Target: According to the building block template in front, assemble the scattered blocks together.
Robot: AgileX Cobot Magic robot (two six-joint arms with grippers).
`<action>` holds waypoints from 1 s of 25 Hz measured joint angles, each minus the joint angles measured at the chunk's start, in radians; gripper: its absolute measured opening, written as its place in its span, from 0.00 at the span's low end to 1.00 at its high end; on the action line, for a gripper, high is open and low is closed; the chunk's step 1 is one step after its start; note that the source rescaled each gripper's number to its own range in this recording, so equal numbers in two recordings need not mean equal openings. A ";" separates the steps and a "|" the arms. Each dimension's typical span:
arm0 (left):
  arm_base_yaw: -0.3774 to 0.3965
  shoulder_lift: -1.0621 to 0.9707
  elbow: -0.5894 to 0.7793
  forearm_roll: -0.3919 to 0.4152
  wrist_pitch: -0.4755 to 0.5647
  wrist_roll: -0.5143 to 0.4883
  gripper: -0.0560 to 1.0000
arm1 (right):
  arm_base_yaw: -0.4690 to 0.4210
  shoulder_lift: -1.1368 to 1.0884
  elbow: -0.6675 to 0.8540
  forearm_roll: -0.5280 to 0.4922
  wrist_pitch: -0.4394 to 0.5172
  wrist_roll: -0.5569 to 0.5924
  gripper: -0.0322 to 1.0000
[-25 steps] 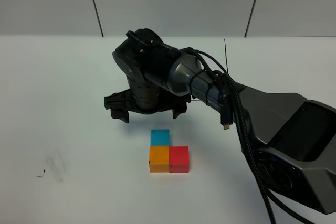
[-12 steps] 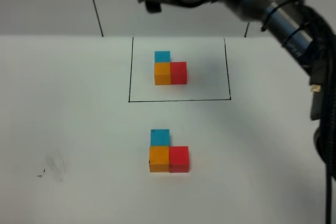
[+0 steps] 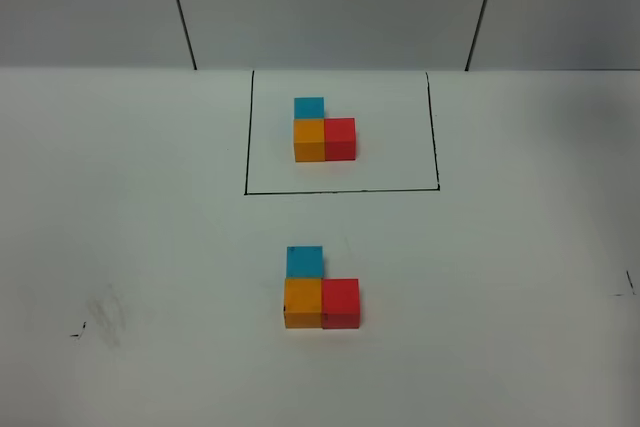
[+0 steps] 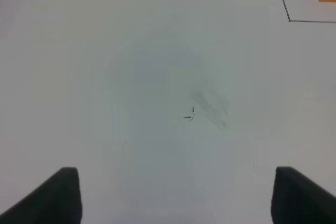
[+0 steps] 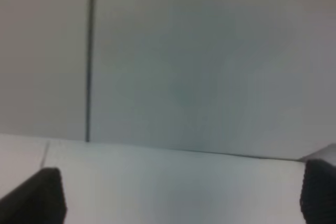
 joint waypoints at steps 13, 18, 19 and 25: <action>0.000 0.000 0.000 0.000 0.000 0.000 0.65 | -0.395 -0.415 0.321 0.220 0.004 -0.332 0.83; 0.000 0.000 0.000 0.000 0.000 0.000 0.65 | -0.398 -0.643 0.516 0.222 -0.004 -0.329 0.83; 0.000 0.000 0.000 0.000 0.000 0.000 0.65 | -0.395 -0.681 0.556 0.220 -0.017 -0.329 0.83; 0.000 0.000 0.000 0.000 0.000 0.000 0.65 | -0.215 -0.973 0.759 0.124 -0.058 -0.332 0.83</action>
